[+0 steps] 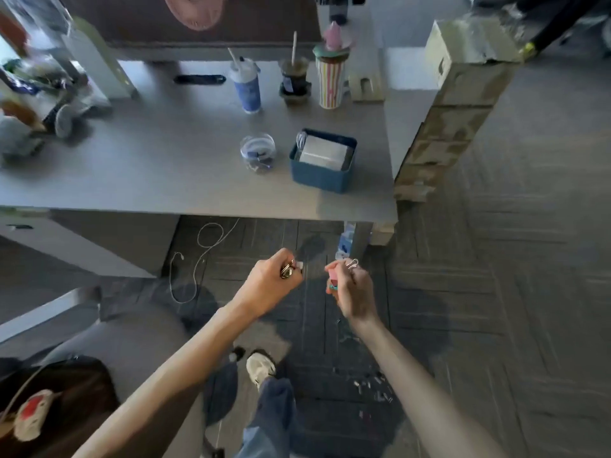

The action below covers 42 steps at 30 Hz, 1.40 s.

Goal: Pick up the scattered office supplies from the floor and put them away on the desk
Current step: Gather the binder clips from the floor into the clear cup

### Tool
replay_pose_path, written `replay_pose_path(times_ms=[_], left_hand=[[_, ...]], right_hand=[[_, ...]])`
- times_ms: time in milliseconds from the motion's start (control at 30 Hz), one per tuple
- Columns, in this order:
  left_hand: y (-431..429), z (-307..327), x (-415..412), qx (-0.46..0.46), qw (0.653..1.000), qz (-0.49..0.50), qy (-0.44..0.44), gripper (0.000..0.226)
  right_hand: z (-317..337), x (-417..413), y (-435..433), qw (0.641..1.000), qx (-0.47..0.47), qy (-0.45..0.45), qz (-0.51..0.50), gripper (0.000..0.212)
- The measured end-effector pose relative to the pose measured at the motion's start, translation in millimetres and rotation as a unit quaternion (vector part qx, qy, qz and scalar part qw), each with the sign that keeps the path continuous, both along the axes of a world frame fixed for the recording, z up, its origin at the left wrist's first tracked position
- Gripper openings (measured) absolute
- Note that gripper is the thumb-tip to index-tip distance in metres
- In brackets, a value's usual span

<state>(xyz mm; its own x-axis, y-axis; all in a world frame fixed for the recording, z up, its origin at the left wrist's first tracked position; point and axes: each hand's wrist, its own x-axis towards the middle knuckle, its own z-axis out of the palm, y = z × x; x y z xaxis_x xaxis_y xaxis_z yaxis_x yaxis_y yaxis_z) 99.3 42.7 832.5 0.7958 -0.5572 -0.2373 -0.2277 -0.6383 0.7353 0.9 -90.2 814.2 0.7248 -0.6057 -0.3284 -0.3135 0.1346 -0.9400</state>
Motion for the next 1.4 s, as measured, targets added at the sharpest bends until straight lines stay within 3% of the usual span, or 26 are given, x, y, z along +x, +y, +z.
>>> replay_pose_path(times_ms=[200, 400, 467, 567, 700, 800, 1000, 1200, 1400], left_hand=[[25.2, 20.9, 119.9, -0.049, 0.999, 0.004, -0.009, 0.011], [31.0, 24.2, 206.8, -0.12, 0.992, -0.026, -0.014, 0.01], [23.5, 17.6, 233.6, -0.116, 0.993, -0.018, 0.003, 0.01], [6.0, 8.1, 277.3, -0.092, 0.996, -0.009, -0.008, 0.009], [-30.9, 3.2, 334.0, -0.065, 0.996, 0.058, 0.008, 0.009], [-63.5, -6.3, 370.7, -0.037, 0.996, 0.084, 0.003, 0.005], [-102.4, -37.7, 411.7, 0.055, 0.997, -0.059, -0.016, 0.015], [-101.0, -55.2, 424.5, 0.034, 0.985, -0.166, -0.027, 0.014], [-84.5, -54.0, 430.4, -0.049, 0.989, -0.134, -0.05, 0.017]], right_hand=[[30.0, 105.1, 11.0, 0.989, -0.13, 0.008, 0.068, 0.027], [44.8, 194.4, 6.6, 0.976, -0.192, 0.015, 0.1, 0.028], [46.2, 227.4, -0.9, 0.98, -0.17, 0.011, 0.105, 0.029], [42.7, 285.3, -18.3, 0.997, -0.058, 0.001, 0.055, 0.022], [36.0, 362.6, -48.2, 0.999, 0.035, 0.029, 0.018, 0.022], [26.8, 406.1, -68.9, 0.999, 0.01, 0.035, 0.028, 0.026], [3.1, 449.9, -94.1, 0.999, 0.017, 0.03, 0.03, 0.015], [-6.0, 457.1, -103.9, 0.999, 0.0, 0.022, 0.04, 0.017], [-19.5, 451.3, -95.5, 0.992, -0.077, 0.049, 0.083, 0.011]])
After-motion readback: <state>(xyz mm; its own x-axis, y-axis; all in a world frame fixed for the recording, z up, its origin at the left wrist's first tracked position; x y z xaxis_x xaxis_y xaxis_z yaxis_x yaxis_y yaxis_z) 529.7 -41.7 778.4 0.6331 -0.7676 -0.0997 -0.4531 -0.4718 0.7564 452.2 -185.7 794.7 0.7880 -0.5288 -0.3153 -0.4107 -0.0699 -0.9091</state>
